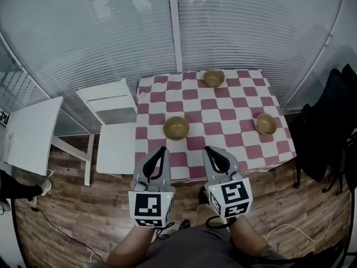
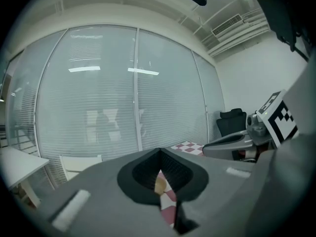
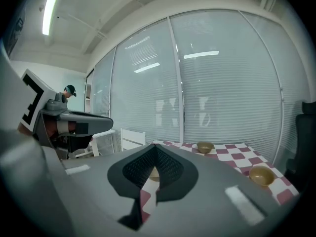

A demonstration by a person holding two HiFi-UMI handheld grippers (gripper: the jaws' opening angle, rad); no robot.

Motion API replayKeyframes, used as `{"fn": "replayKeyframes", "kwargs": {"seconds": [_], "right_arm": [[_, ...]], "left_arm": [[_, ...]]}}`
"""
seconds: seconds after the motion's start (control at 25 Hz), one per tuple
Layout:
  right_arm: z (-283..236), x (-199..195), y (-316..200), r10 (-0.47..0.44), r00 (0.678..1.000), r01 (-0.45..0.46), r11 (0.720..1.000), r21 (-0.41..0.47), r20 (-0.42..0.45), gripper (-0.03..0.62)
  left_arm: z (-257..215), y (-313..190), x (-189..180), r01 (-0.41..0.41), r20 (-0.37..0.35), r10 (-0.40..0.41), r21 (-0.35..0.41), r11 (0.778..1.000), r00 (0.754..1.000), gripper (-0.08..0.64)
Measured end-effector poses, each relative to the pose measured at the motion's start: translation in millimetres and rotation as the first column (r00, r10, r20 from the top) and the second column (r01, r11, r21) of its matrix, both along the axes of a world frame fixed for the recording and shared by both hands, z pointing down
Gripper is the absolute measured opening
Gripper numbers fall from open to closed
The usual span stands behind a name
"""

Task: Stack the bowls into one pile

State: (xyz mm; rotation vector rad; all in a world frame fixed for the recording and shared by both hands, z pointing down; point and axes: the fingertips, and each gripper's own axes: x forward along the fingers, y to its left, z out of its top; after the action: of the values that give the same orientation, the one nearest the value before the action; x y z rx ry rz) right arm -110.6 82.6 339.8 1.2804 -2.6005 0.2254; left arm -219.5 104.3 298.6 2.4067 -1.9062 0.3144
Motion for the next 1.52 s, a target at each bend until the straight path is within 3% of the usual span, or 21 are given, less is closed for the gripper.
{"fn": "replayKeyframes", "kwargs": {"seconds": [0.52, 0.96, 1.28, 1.52], "right_arm": [[-8.8, -3.5, -114.4, -0.159, 0.987, 0.159, 0.987, 0.007, 0.035, 0.026], [-21.1, -33.9, -158.2, -0.226, 0.974, 0.225, 0.973, 0.047, 0.025, 0.028], [6.8, -50.3, -173.9, -0.194, 0.981, 0.194, 0.981, -0.024, 0.002, 0.028], [49.0, -62.7, -177.5, -0.183, 0.983, 0.178, 0.977, -0.12, -0.032, 0.028]], "left_arm": [[-16.0, -110.7, 14.2, 0.117, 0.047, -0.118, 0.02, 0.993, 0.992, 0.0], [-28.1, -134.9, -22.3, 0.214, 0.021, -0.216, 0.049, 0.976, 0.976, 0.0], [-7.4, -149.6, -45.1, 0.188, -0.013, -0.188, -0.012, 0.982, 0.982, 0.0], [23.4, -155.1, -49.0, 0.152, -0.059, -0.159, -0.11, 0.982, 0.986, 0.0]]}}
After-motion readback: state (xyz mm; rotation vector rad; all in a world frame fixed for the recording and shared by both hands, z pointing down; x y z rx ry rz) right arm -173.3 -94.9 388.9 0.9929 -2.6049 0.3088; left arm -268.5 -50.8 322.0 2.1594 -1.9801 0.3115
